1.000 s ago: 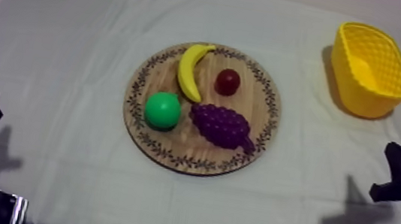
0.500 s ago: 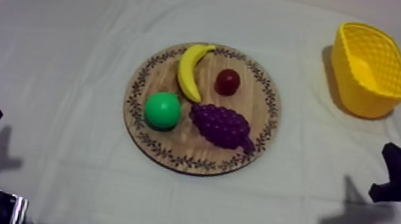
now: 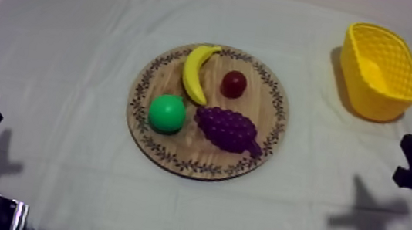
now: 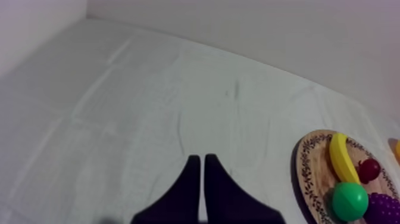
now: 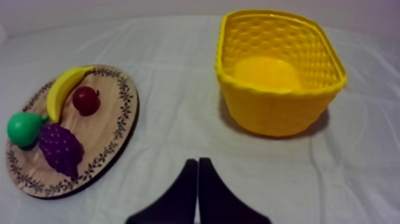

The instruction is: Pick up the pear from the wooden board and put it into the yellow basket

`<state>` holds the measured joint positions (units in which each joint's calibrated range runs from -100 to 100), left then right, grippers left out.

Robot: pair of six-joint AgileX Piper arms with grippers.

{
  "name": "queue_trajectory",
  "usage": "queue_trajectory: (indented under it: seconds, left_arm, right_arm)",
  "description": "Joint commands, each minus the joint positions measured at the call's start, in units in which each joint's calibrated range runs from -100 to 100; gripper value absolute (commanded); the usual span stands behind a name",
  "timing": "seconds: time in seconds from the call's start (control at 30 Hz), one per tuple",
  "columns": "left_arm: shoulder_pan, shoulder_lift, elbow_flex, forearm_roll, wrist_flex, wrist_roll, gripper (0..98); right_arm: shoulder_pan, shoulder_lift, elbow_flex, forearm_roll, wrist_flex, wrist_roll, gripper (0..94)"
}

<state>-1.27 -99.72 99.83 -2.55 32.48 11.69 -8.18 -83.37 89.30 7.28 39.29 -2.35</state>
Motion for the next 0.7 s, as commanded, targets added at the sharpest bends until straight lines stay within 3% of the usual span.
queue_trajectory:
  seconds: [0.0,0.47,0.67]
  left_arm:
    - [0.0,0.0,-0.1,-0.01,0.0,0.0,0.1]
    - [0.0,0.0,-0.1,-0.01,0.0,0.0,0.1]
    - [0.0,0.0,-0.1,-0.01,0.0,0.0,0.1]
  right_arm:
    - [-0.5,3.8,-5.3,0.0,2.0,-1.0,0.3]
    - [-1.7,25.9,-39.0,-4.4,21.5,-3.2,0.3]
    - [-2.6,35.3,-49.2,-7.5,29.6,-3.7,0.3]
